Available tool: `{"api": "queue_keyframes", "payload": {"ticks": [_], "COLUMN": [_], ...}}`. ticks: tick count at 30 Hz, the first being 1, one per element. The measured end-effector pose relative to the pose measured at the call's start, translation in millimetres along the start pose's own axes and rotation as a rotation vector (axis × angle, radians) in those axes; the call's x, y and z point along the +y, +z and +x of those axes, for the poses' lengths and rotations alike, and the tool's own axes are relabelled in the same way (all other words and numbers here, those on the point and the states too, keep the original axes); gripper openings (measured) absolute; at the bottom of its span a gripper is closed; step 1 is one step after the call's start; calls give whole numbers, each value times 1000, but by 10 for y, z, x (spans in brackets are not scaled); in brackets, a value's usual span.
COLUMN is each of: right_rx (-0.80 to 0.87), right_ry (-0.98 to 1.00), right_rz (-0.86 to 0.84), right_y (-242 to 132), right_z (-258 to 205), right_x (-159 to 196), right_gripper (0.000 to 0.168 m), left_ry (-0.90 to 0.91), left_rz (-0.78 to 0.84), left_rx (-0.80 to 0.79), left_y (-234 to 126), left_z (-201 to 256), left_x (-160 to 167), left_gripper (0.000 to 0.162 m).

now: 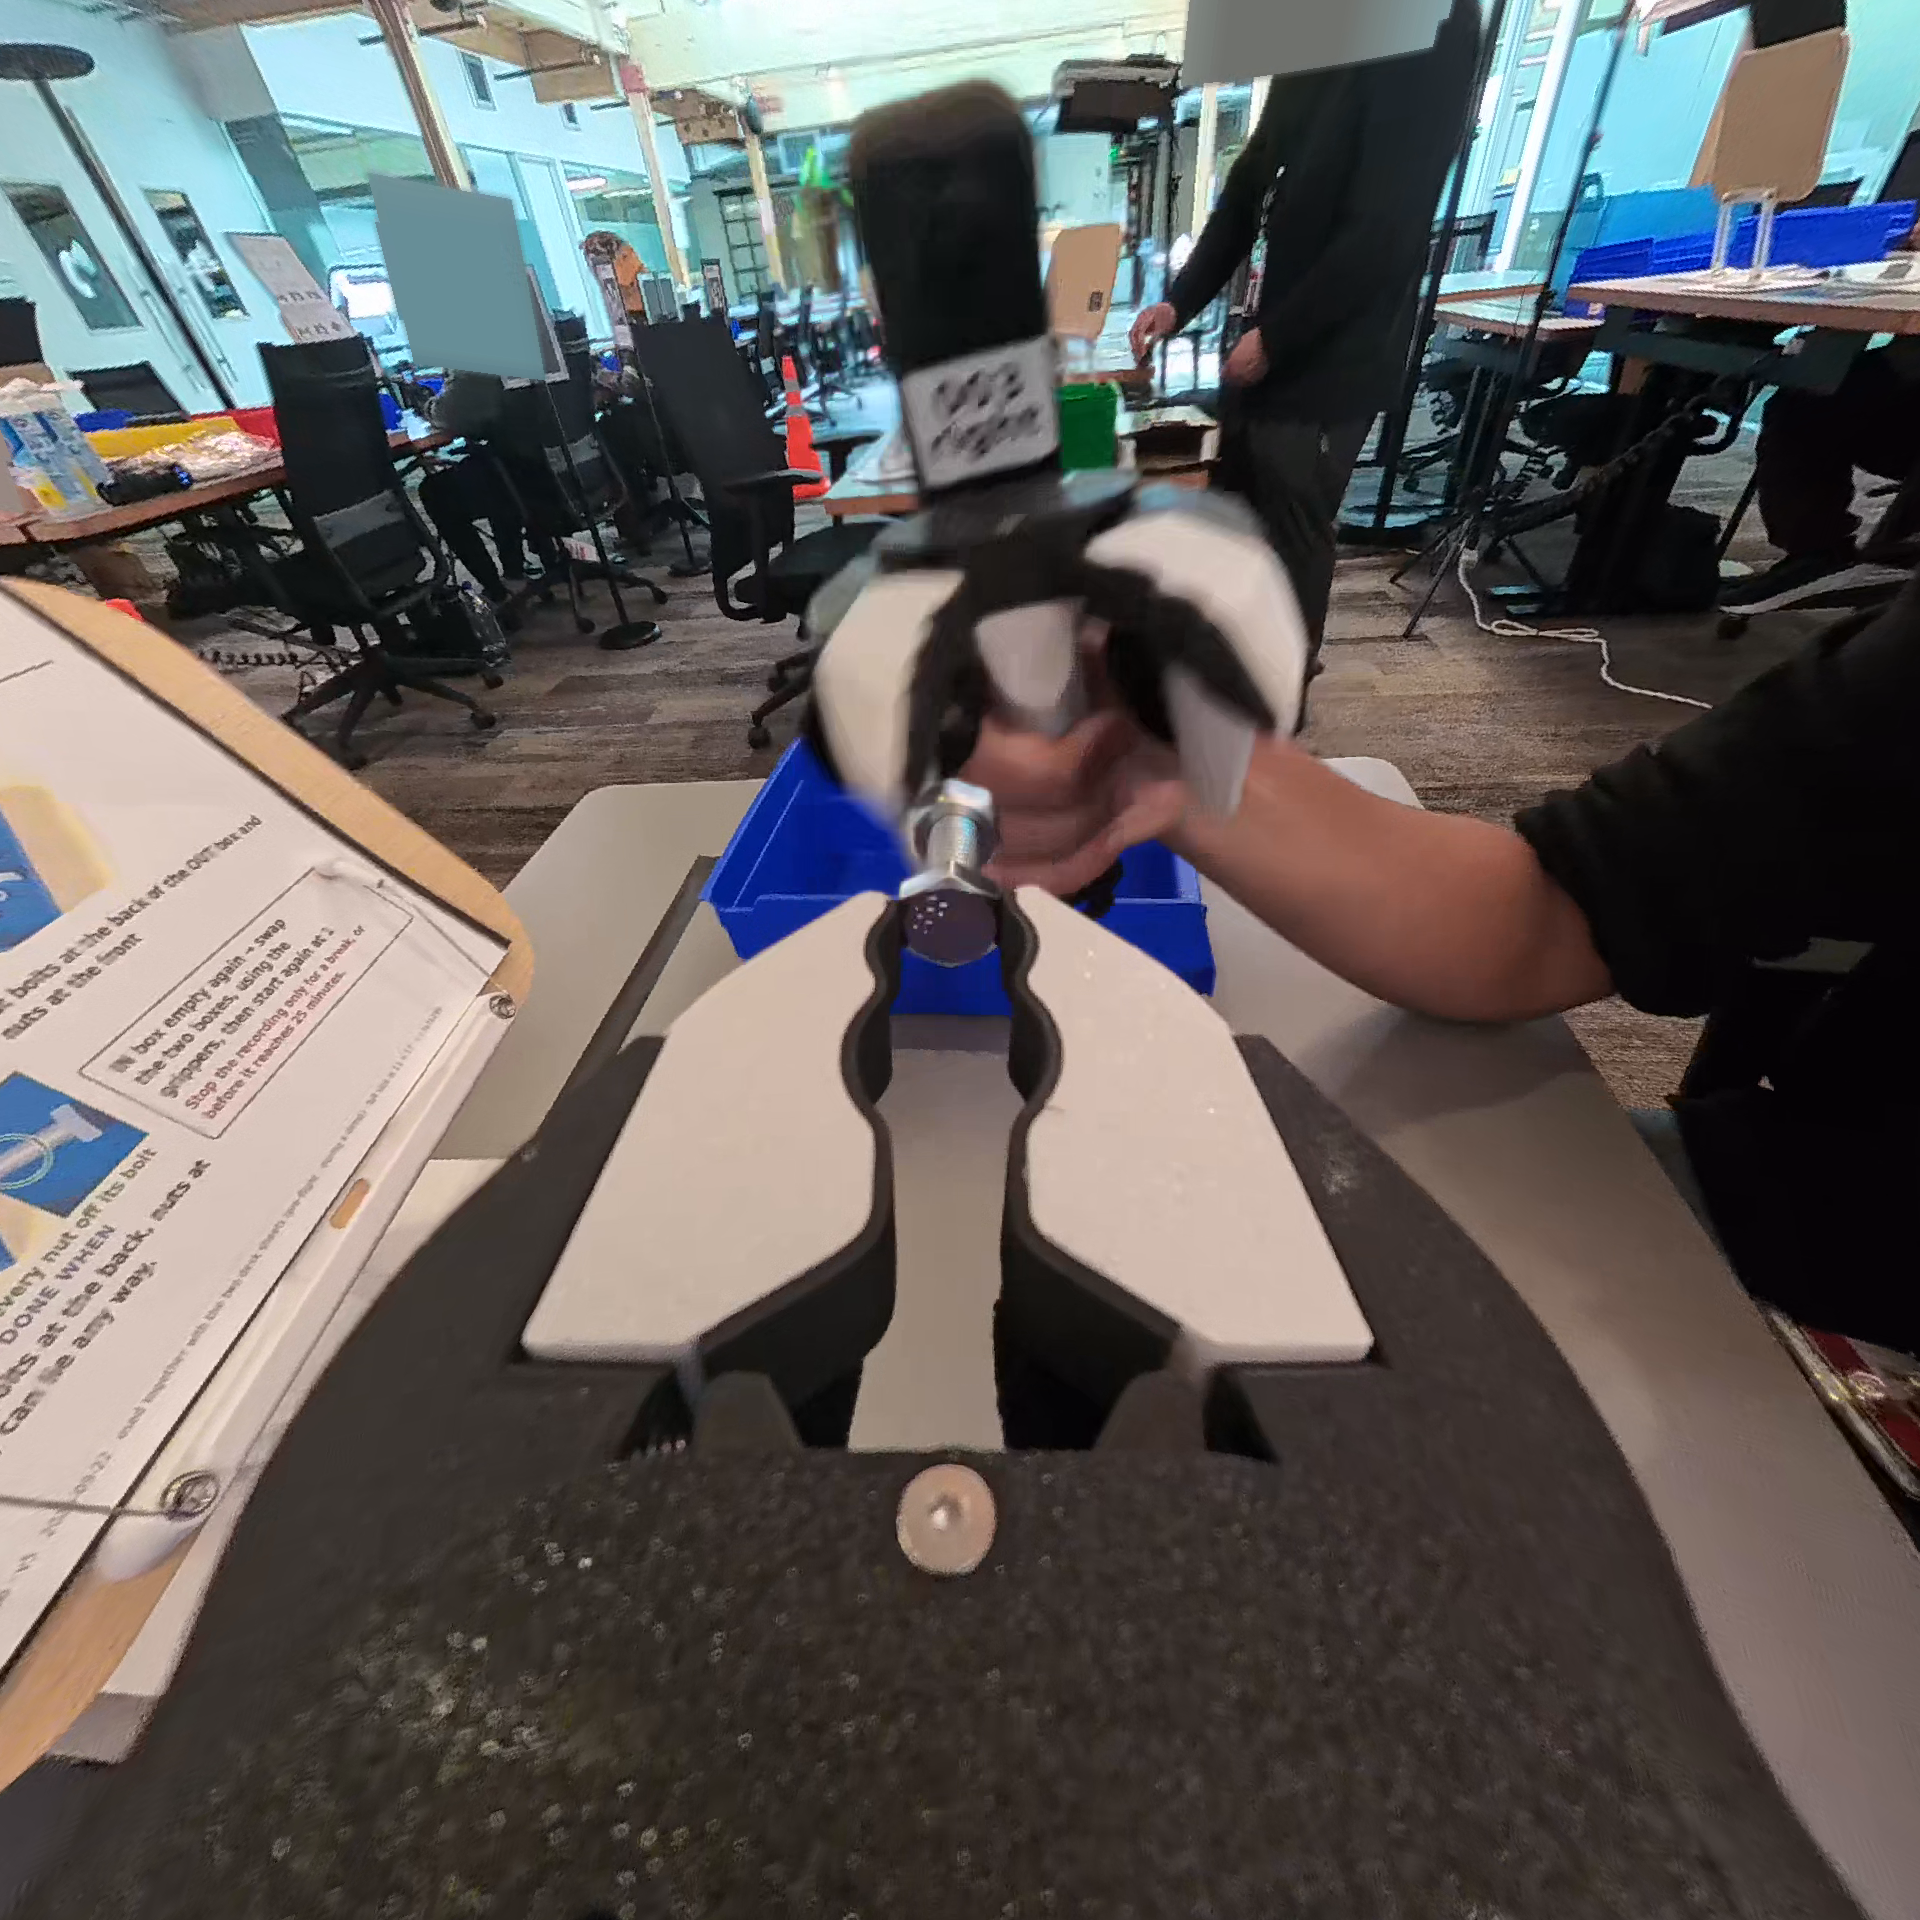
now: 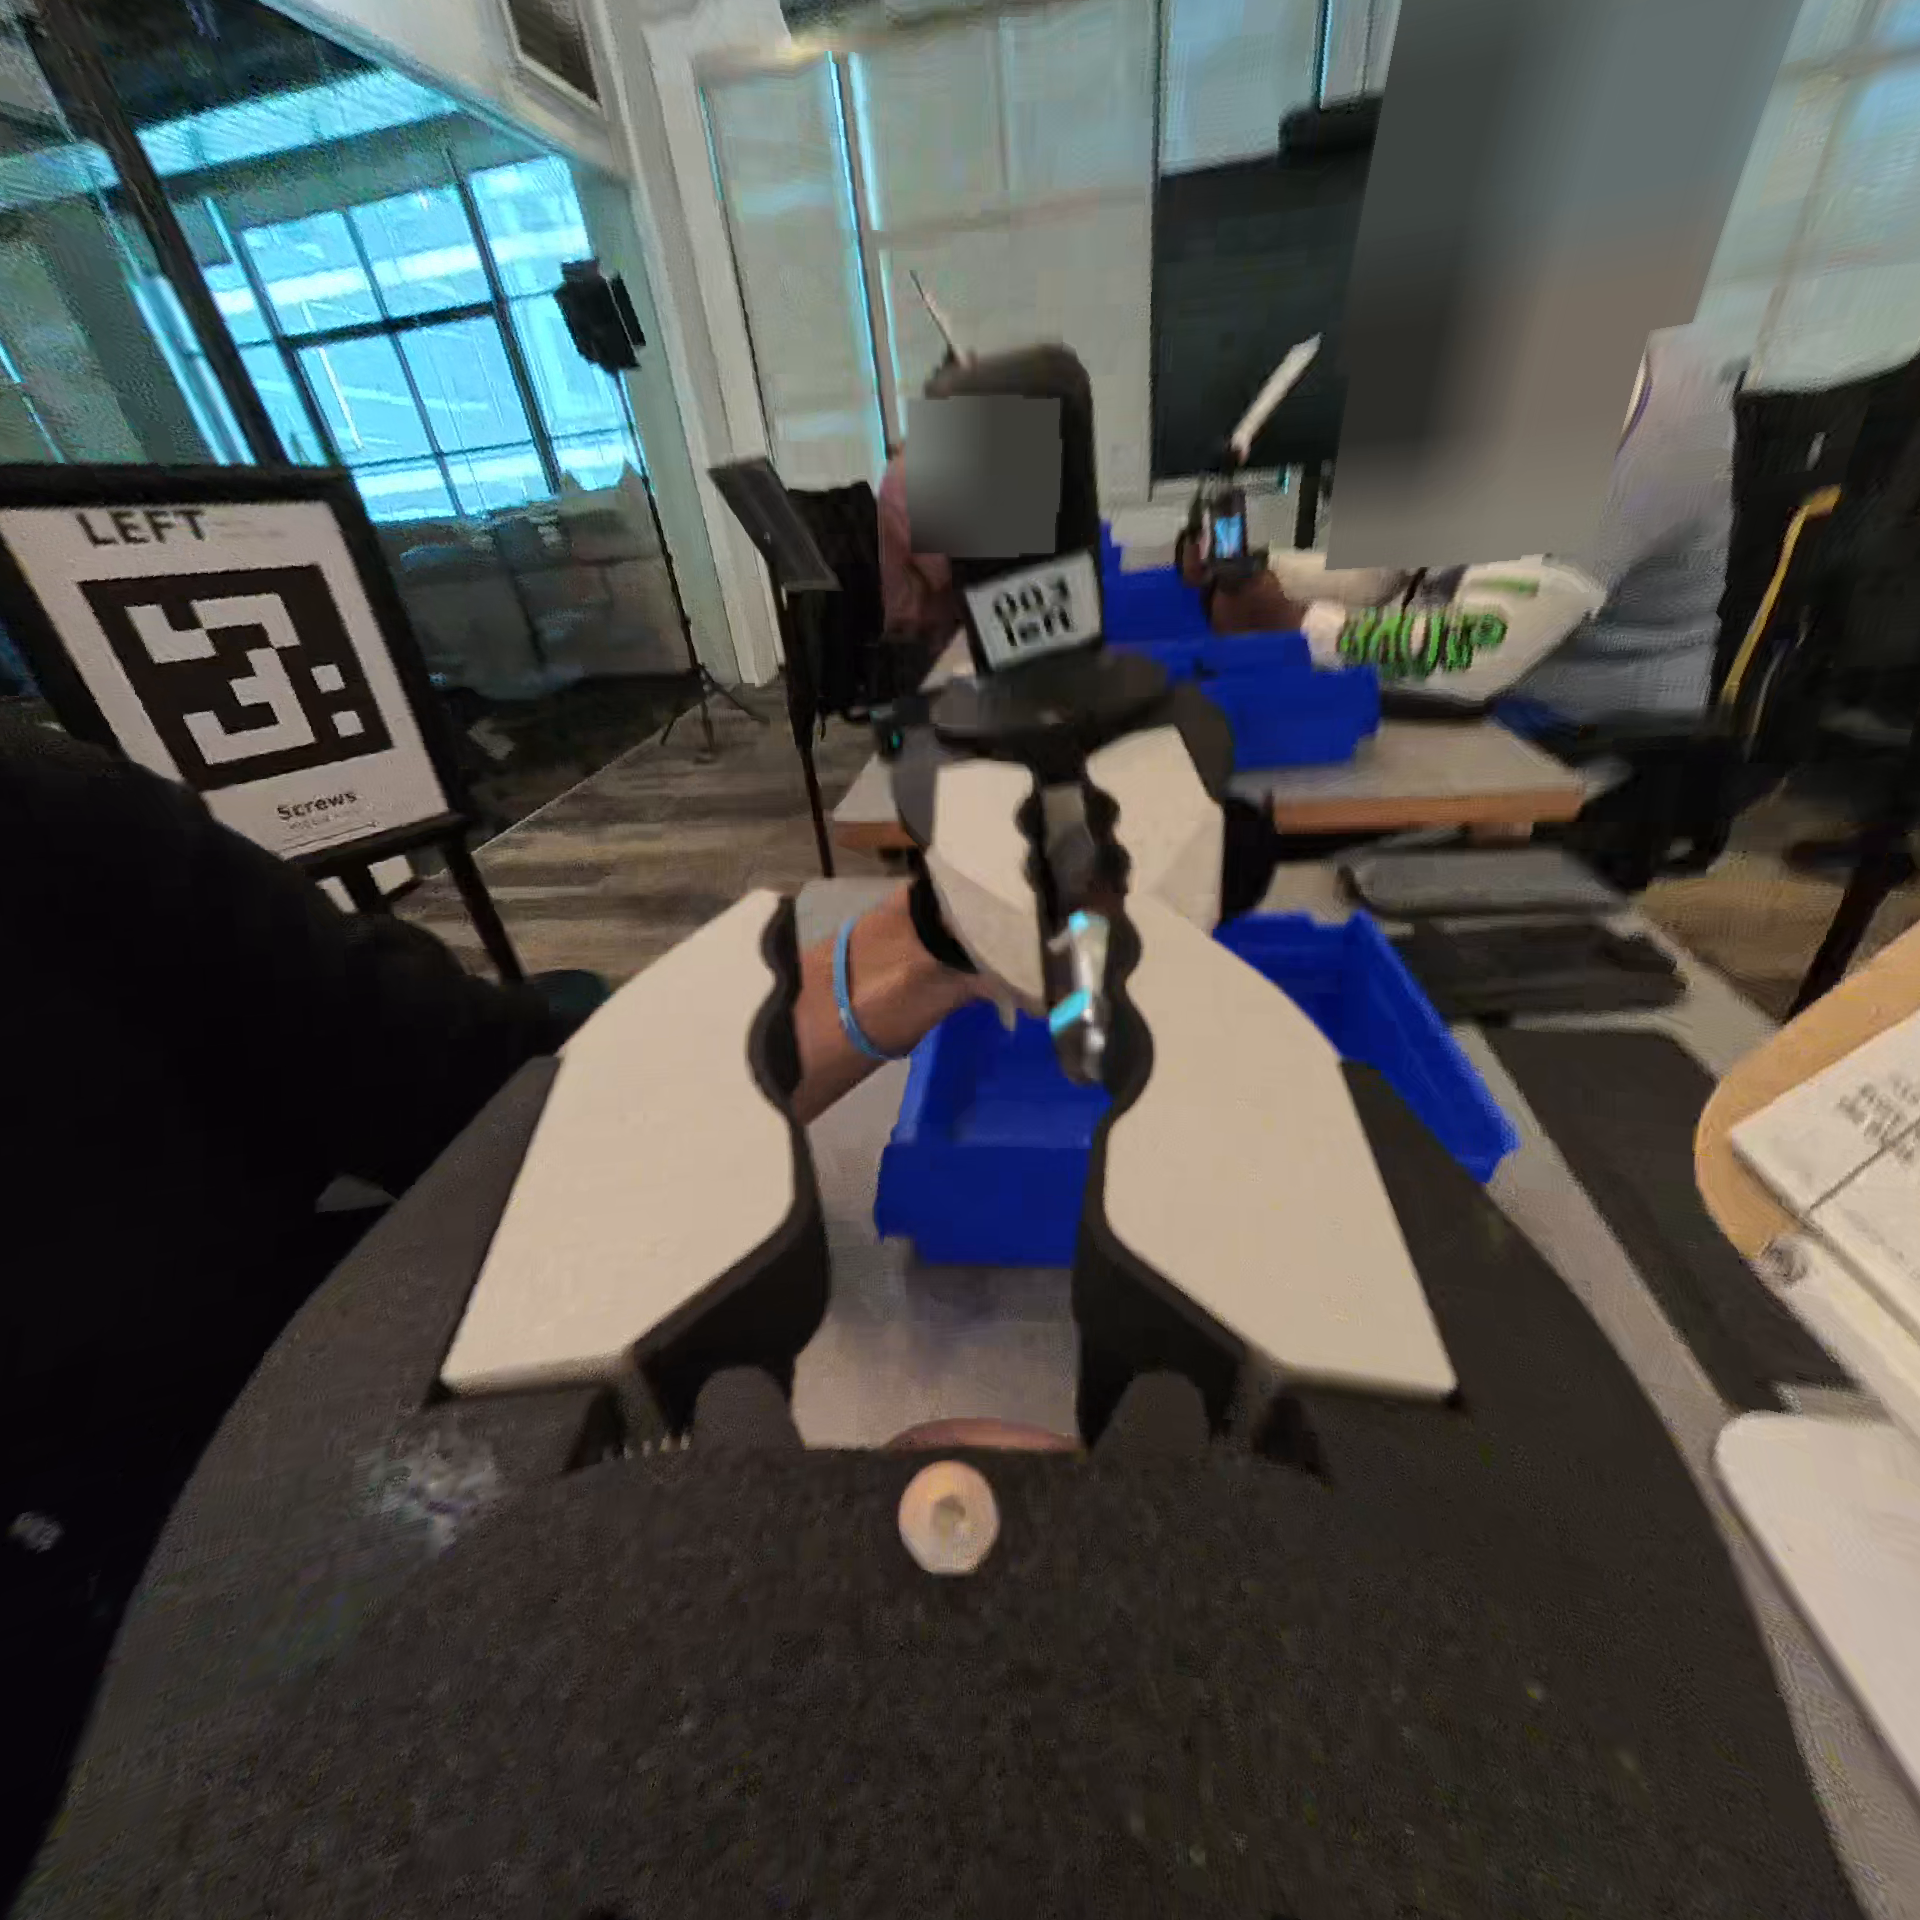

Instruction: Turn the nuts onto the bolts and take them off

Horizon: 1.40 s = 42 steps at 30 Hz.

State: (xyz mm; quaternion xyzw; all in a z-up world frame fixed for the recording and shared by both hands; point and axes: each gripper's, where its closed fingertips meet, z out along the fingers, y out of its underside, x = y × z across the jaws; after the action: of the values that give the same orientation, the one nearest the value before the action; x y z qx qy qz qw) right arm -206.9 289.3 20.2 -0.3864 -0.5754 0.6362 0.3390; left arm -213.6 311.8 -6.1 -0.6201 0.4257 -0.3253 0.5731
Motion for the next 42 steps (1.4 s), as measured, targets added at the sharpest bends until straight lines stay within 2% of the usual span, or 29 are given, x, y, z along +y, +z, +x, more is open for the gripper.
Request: {"api": "queue_keyframes", "payload": {"ticks": [2,4,8,10,11,12,15,17,21,23,25,26,30,32,35,37,42], "right_rx": [3,48,75,44,16,24,58,67,101,57,26,30,108,114,80,43,54], "right_ry": [-81,-62,92,120,100,76,-45,-28,91,143,104,73,-53,1,117,116,-22], "right_rz": [110,117,-105,-158,-126,-100,43,82,-85,-155,-116,-88,74,41,-138,-184,44], "right_y": [-105,-176,-70,16,51,66,-22,-102,-79,-11,46,53,-84,-122,-56,9,-48], "right_z": [-117,-58,170,140,68,33,-61,-61,149,122,33,1,1,71,140,95,-17], "right_x": [-259,-302,215,326,255,174,-161,-245,153,303,214,132,-215,-133,265,366,-123], "right_gripper": [54,59,64,59,59,67,61,59,61,58,58,66,63,63,63,60,62], "left_ry": [-7,-10,-1,6,5,3,9,8,12,15,13,9,4,7,22,25,11], "left_rz": [-22,-2,28,24,16,16,-17,-7,50,51,47,44,16,37,45,38,-5], "left_rx": [-20,-9,9,7,5,12,-27,-14,11,13,9,16,1,11,16,17,-13], "left_y": [-1,-16,-38,-29,-23,-21,-22,-38,-92,-99,-91,-83,-60,-67,-73,-63,-34], "left_z": [-49,-37,13,21,17,24,-28,-9,49,58,44,43,7,32,71,78,-12], "left_x": [50,22,-48,-48,-36,-33,10,-6,-117,-126,-109,-92,-33,-75,-116,-107,3], "left_gripper": [17,16,16,17,17,16,17,17,16,16,16,16,16,16,16,16,17]}}
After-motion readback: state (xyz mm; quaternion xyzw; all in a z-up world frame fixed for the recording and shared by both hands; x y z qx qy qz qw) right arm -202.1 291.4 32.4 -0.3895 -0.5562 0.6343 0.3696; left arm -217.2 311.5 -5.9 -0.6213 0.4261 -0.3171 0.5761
